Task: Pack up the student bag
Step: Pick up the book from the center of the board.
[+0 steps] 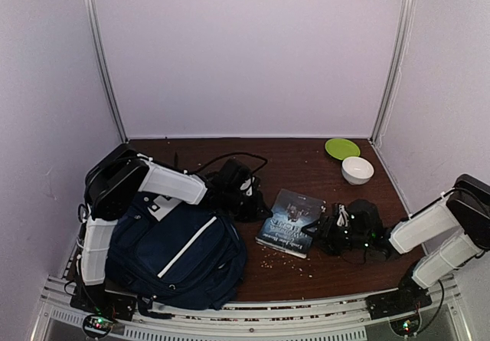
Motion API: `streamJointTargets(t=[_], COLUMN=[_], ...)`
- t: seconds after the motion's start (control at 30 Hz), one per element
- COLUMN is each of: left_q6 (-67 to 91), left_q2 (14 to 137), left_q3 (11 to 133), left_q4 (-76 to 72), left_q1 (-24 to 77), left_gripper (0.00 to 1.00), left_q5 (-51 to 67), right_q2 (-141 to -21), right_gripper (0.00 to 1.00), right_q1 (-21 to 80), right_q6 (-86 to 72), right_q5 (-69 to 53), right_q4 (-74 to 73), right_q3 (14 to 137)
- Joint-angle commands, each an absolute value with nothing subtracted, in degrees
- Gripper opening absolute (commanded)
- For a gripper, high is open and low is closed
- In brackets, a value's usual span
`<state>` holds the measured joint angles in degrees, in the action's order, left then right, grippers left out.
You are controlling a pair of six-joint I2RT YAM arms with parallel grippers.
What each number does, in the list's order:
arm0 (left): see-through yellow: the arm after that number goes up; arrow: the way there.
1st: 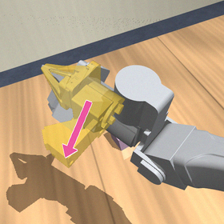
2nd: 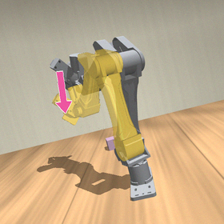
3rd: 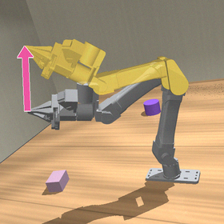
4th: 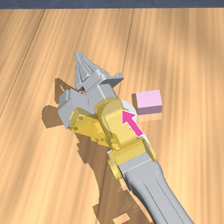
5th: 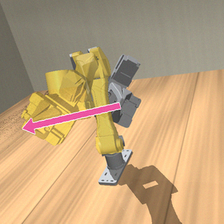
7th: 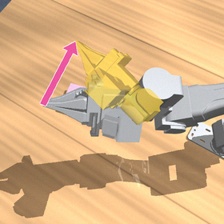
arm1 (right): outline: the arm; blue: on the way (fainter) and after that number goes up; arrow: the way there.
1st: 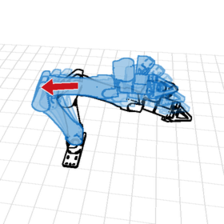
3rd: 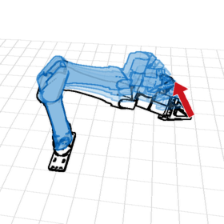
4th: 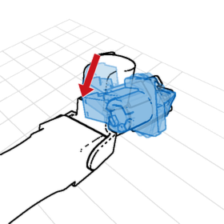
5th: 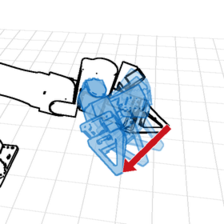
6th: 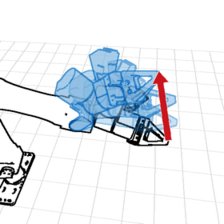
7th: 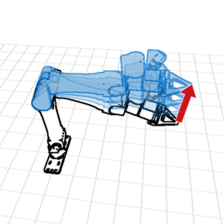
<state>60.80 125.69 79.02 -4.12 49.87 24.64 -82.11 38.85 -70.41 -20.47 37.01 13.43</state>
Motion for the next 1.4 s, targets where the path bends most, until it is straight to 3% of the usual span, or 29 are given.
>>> streamJointTargets(t=[0.0, 0.27, 0.73, 1.37], left_q6=[62.43, 63.19, 60.96, 60.81], left_q2=[125.42, 124.01, 122.72, 123.7], left_q3=[78.67, 76.27, 76.09, 75.76], left_q4=[-10.37, -12.96, -10.26, -11.48], left_q1=[56.84, 58.1, 58.09, 58.1], left_gripper=[0.06, 0.05, 0.12, 0.13], left_q5=[35.98, 36.74, 35.43, 35.94], right_q2=[-79.43, -76.94, -66.17, -64.47], right_gripper=[0.58, 0.61, 0.6, 0.59], right_q1=[39.93, 39.82, 39.81, 39.89], right_q6=[-71.11, -75.58, -74.26, -76.34], right_q5=[-23.86, -22.32, -20.39, -21.26], right_q4=[46.72, 53.39, 44.68, 46.78], right_q3=[14.1, 12.08, 11.35, 12.42])
